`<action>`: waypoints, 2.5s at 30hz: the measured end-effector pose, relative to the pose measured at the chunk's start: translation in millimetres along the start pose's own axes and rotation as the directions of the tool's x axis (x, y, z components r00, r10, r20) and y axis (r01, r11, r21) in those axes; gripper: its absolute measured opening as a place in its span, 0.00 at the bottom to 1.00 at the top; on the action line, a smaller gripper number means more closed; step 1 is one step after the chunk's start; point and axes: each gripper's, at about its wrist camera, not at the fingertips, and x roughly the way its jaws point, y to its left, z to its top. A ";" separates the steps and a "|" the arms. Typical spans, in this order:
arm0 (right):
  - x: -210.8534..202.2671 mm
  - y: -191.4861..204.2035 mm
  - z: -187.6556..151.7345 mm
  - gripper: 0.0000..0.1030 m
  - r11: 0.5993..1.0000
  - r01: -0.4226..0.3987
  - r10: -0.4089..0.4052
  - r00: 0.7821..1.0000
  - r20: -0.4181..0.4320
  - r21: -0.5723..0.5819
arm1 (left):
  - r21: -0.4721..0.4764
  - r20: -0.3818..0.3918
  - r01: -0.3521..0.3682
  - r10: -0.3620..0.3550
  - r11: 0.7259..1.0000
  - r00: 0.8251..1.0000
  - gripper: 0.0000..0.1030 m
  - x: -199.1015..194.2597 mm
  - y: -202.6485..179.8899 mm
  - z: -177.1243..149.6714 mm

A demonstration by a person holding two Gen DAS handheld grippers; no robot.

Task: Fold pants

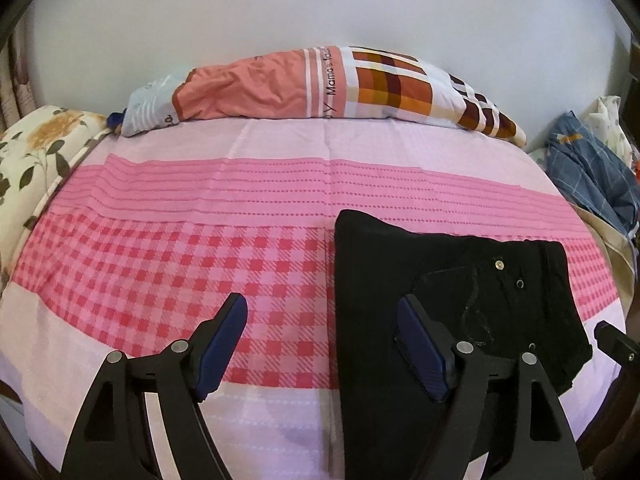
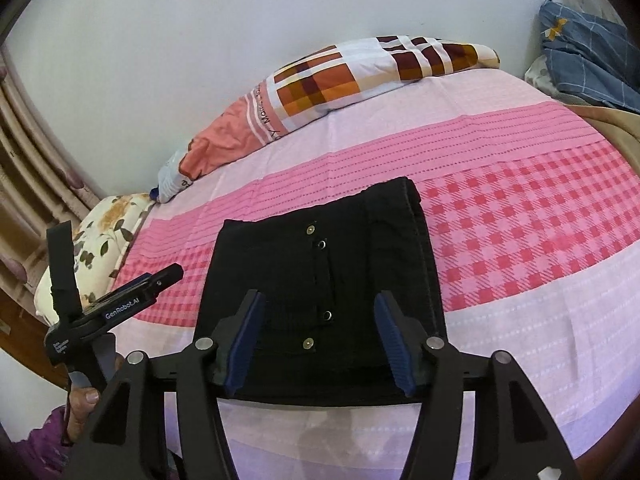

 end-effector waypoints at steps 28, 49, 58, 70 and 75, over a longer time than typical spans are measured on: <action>6.1 -22.5 -5.5 0.64 0.994 -0.018 0.022 0.999 -0.028 0.105 | 0.060 -0.009 -0.039 0.040 0.997 0.999 0.76 -0.3 -13.9 -8.9; 9.3 -0.8 -10.8 0.65 1.000 0.004 -0.004 1.000 -0.028 0.006 | 0.079 0.044 -0.020 0.017 0.997 0.999 0.77 -1.5 -14.7 -10.8; 0.8 -19.0 1.3 0.76 0.998 0.000 0.001 1.000 -0.015 0.063 | 0.085 0.026 -0.036 0.033 0.996 0.999 0.78 2.1 -14.2 -10.9; 28.7 -38.4 13.4 0.78 0.999 0.053 -0.052 0.990 -0.129 -0.001 | 0.099 -0.043 0.019 -0.015 0.995 0.999 0.85 15.3 -11.2 -10.2; 41.2 -58.3 12.8 0.78 0.997 0.053 -0.044 0.985 -0.168 0.049 | 0.121 -0.094 0.057 -0.045 0.991 0.994 0.85 28.6 -12.7 -10.7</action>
